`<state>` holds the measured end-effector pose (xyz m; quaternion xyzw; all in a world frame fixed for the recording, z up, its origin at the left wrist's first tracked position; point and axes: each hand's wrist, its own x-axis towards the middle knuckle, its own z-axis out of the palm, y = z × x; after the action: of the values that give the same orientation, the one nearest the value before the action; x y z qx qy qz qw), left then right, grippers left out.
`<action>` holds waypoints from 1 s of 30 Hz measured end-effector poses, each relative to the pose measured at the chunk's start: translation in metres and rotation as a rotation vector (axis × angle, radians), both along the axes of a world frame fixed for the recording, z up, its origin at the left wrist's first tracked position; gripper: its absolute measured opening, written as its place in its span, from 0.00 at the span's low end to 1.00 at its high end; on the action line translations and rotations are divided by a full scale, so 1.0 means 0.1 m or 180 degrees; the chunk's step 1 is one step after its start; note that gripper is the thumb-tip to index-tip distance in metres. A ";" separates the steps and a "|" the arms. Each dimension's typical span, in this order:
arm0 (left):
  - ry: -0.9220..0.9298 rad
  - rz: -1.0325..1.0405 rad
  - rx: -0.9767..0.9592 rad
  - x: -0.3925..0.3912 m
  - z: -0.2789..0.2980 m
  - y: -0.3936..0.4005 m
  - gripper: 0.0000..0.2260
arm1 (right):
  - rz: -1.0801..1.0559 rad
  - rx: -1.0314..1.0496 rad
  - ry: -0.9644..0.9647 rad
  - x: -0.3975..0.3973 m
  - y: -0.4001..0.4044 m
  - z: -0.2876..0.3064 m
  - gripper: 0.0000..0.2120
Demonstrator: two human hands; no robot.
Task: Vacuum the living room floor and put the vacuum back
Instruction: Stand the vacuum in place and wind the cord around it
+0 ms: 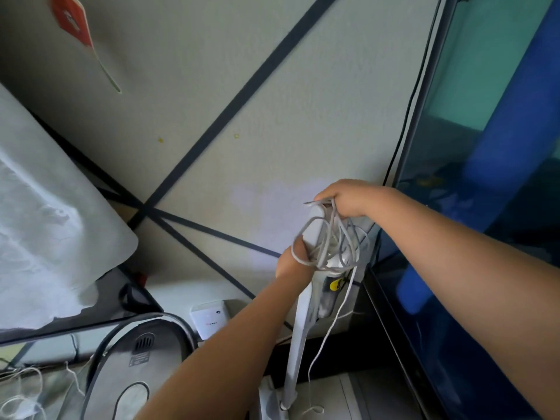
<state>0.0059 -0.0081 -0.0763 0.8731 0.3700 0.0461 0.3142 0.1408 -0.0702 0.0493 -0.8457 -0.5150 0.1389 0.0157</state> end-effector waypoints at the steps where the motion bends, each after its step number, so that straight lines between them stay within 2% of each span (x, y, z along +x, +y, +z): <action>1: 0.0039 -0.0038 -0.0064 0.03 0.02 0.06 0.13 | -0.0052 -0.0021 -0.0029 0.01 0.04 0.00 0.24; 2: 0.0068 -0.0077 -0.0118 0.04 0.04 0.10 0.16 | -0.0089 -0.0100 -0.0103 0.01 0.08 -0.01 0.22; 4: -0.0053 -0.0036 -0.0330 0.05 0.06 0.16 0.17 | -0.0039 -0.0225 -0.0153 0.06 0.13 0.00 0.21; 7: -0.0241 0.0121 -0.0508 0.01 0.04 0.21 0.18 | -0.0054 -0.0004 0.0398 0.17 0.08 0.02 0.24; 12: -0.0732 -0.0112 -0.0546 -0.12 0.00 0.10 0.29 | -0.0201 0.0235 0.0893 0.19 0.08 0.01 0.19; 15: -0.1290 -0.0257 -0.0749 -0.13 0.02 0.03 0.35 | -0.0288 0.0257 0.1019 0.17 0.09 0.04 0.13; 17: -0.1636 -0.0238 -0.0990 -0.12 0.07 0.00 0.32 | -0.0399 0.0314 0.1242 0.18 0.09 0.05 0.10; 20: -0.2033 -0.0057 -0.1391 -0.10 0.36 -0.02 0.22 | -0.0505 0.0508 0.1505 0.18 0.13 0.06 0.10; 22: -0.2009 0.0163 -0.1653 -0.09 0.51 0.08 0.14 | -0.0738 0.0682 0.1389 0.19 0.19 0.07 0.10; 24: -0.1967 0.0548 -0.2166 -0.07 0.63 0.19 0.10 | -0.0920 0.0824 0.1378 0.22 0.21 0.10 0.08; 27: -0.1913 0.1175 -0.2961 -0.05 0.73 0.43 0.13 | -0.1025 0.0935 0.1684 0.33 0.17 0.12 0.05; 30: -0.1691 0.1378 -0.3358 0.03 0.75 0.59 0.13 | -0.0947 0.0942 0.1887 0.42 0.13 0.11 0.12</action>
<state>0.0090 0.0506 -0.0017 0.4646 0.4206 0.1352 0.7674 0.1829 -0.0576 0.0602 -0.8230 -0.3738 0.2982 0.3066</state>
